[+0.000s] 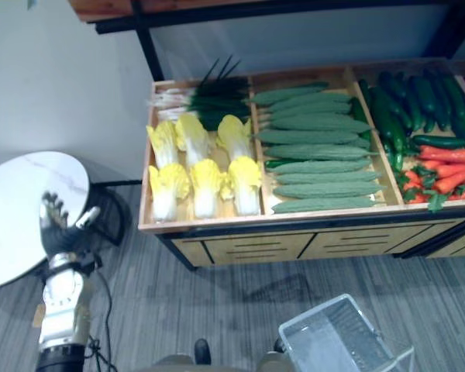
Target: Pick vegetable in the basket
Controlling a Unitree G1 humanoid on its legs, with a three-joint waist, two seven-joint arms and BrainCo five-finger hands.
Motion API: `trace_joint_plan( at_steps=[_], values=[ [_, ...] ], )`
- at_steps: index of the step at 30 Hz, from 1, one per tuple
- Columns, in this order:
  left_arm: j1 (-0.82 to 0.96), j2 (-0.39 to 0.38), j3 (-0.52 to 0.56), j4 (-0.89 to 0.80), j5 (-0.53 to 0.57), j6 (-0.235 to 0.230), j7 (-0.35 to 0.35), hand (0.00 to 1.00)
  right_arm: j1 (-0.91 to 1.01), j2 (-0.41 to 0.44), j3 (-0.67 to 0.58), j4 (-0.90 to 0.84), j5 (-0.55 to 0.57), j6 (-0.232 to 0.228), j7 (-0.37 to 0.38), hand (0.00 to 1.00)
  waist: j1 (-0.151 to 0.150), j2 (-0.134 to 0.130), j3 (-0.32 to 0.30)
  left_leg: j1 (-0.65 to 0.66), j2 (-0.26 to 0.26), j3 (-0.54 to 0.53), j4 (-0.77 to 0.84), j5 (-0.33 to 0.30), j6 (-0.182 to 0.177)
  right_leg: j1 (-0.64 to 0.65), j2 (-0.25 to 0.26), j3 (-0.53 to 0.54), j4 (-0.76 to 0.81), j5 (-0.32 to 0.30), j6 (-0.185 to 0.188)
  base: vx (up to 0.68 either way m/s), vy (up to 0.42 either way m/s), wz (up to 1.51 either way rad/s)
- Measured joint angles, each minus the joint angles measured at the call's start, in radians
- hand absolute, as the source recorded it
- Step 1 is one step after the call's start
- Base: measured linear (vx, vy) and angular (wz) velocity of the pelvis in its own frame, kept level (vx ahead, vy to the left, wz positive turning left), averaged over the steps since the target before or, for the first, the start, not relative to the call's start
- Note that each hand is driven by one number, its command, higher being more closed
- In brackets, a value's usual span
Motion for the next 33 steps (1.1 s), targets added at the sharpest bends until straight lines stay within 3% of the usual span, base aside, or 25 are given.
trace_joint_plan(
  at_steps=[5, 8, 10, 14, 19, 22, 23, 25, 30, 33],
  values=[
    [-0.167, 0.069, -0.183, 0.198, 0.172, 0.047, -0.004, 0.00, -0.031, -0.002, 0.026, -0.001, -0.018, -0.005, 0.001, 1.00, -0.030, -0.004, 0.012, -0.001, 0.010, 0.044, -0.008, 0.003, -0.007, -0.036, 0.021, 0.046, 0.001, 0.011, -0.013, 0.00, -0.020, -0.31],
    [-0.333, 0.089, -0.256, 0.318, 0.230, 0.073, -0.005, 0.00, -0.091, -0.016, 0.061, 0.000, -0.018, -0.006, -0.003, 1.00, -0.041, -0.007, 0.069, -0.052, 0.007, 0.076, 0.007, 0.006, -0.006, -0.122, 0.021, 0.099, 0.040, 0.016, -0.012, -0.06, 0.007, -0.35],
    [-0.451, 0.094, -0.264, 0.425, 0.275, 0.099, 0.000, 0.00, -0.144, -0.025, 0.062, -0.002, -0.019, -0.006, -0.018, 1.00, -0.063, -0.005, 0.115, -0.091, -0.001, 0.100, 0.009, 0.012, 0.001, -0.183, 0.016, 0.133, 0.059, 0.023, -0.007, -0.08, 0.019, -0.31],
    [-0.554, 0.100, -0.267, 0.527, 0.286, 0.123, 0.001, 0.00, -0.176, -0.024, 0.071, -0.015, -0.018, -0.007, -0.044, 1.00, -0.070, -0.002, 0.167, -0.118, -0.007, 0.131, 0.021, 0.012, 0.001, -0.230, 0.012, 0.168, 0.077, 0.026, -0.004, -0.02, 0.007, -0.26],
    [-0.730, 0.155, -0.260, 0.677, 0.285, 0.155, 0.046, 0.00, -0.229, -0.024, 0.110, -0.080, -0.016, -0.014, -0.080, 1.00, -0.072, -0.011, 0.259, -0.180, -0.005, 0.174, 0.060, 0.012, 0.001, -0.316, 0.011, 0.209, 0.128, 0.026, -0.004, -0.02, -0.021, -0.14],
    [-0.805, 0.163, -0.235, 0.751, 0.288, 0.179, 0.070, 0.00, -0.249, -0.023, 0.134, -0.102, -0.012, -0.030, -0.091, 1.00, -0.064, -0.013, 0.279, -0.224, 0.002, 0.187, 0.074, 0.012, 0.001, -0.374, 0.013, 0.224, 0.152, 0.027, -0.006, -0.04, -0.035, -0.10],
    [-0.818, 0.163, -0.228, 0.763, 0.290, 0.182, 0.077, 1.00, -0.251, -0.023, 0.138, -0.107, -0.008, -0.032, -0.096, 1.00, -0.062, -0.014, 0.282, -0.234, 0.003, 0.190, 0.076, 0.012, 0.001, -0.386, 0.014, 0.227, 0.157, 0.028, -0.006, -0.03, -0.037, -0.15],
    [-0.855, 0.163, -0.210, 0.788, 0.313, 0.189, 0.100, 1.00, -0.260, -0.021, 0.139, -0.116, 0.005, -0.038, -0.108, 1.00, -0.050, -0.024, 0.306, -0.241, 0.004, 0.213, 0.076, 0.012, 0.001, -0.408, 0.014, 0.245, 0.167, 0.031, -0.007, -0.03, -0.016, -0.15],
    [-0.942, 0.162, -0.127, 0.849, 0.370, 0.211, 0.124, 1.00, -0.262, -0.007, 0.140, -0.137, 0.064, -0.046, -0.120, 1.00, -0.051, -0.039, 0.343, -0.285, 0.011, 0.237, 0.093, 0.012, 0.001, -0.447, 0.014, 0.252, 0.167, 0.046, -0.006, 0.00, -0.001, -0.02],
    [-0.959, 0.156, -0.074, 0.863, 0.398, 0.215, 0.100, 1.00, -0.261, 0.004, 0.140, -0.144, 0.081, -0.046, -0.119, 1.00, -0.050, -0.041, 0.344, -0.285, 0.014, 0.250, 0.093, 0.012, 0.001, -0.447, 0.015, 0.252, 0.166, 0.046, -0.005, 0.04, 0.001, -0.02]
  ],
)
